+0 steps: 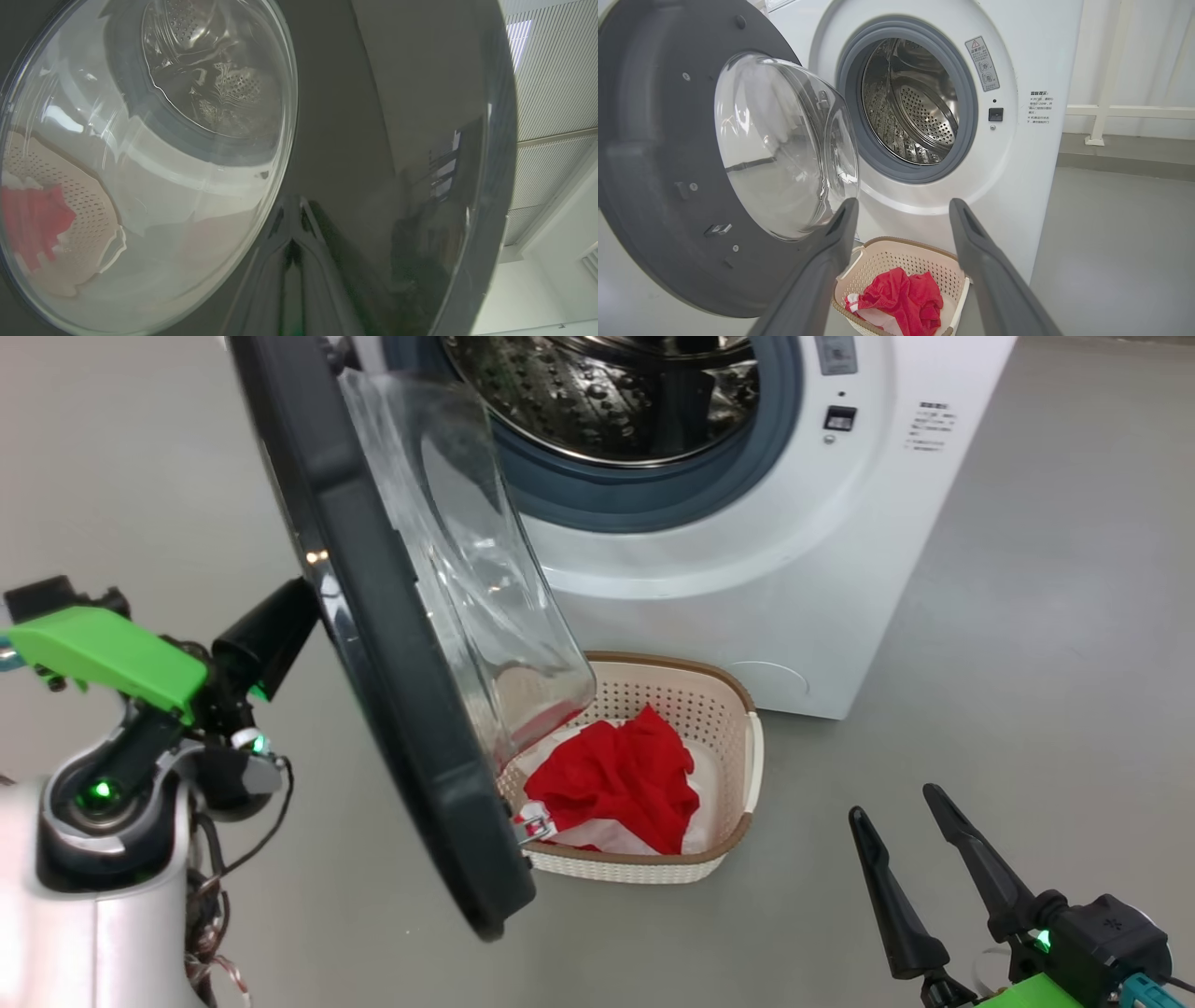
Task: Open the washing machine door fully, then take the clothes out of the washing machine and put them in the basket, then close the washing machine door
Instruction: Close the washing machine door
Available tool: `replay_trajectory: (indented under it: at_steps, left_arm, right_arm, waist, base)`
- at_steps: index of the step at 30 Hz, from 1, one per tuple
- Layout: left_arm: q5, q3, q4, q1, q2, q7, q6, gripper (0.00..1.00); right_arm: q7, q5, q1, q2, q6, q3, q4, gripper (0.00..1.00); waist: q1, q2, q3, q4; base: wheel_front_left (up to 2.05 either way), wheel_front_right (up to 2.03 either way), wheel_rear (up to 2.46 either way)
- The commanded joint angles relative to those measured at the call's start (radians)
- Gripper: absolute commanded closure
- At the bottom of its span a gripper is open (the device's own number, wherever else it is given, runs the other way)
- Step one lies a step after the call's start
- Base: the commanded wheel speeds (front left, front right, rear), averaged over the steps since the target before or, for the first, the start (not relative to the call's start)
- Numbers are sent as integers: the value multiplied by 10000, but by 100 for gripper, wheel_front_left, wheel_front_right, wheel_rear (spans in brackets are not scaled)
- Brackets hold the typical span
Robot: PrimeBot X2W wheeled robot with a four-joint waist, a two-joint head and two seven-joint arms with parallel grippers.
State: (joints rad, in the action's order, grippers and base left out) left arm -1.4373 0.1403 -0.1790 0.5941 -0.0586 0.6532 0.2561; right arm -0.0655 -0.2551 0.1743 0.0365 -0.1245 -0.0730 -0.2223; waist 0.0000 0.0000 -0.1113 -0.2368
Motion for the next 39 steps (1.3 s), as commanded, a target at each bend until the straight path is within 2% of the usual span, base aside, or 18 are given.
replay_trajectory:
  at_steps: [1,19,39]
  left_arm:
    - [-98,62,239,332,-115,9,-191,100]
    - [-675,-130,-607,563,50,-597,-847,100]
    - [-1072,-436,-1287,1211,78,-1311,-1233,100]
  right_arm:
    - [-99,-106,-445,137,-62,-225,-226,0]
    - [-41,-96,-466,137,-62,-231,-210,0]
    - [6,-100,-452,137,-62,-296,-231,0]
  waist:
    - [0,0,-62,215]
    - [0,0,-62,1517]
    - [0,0,-146,2352]
  base:
    - [0,0,0]
    - [0,0,0]
    - [0,0,0]
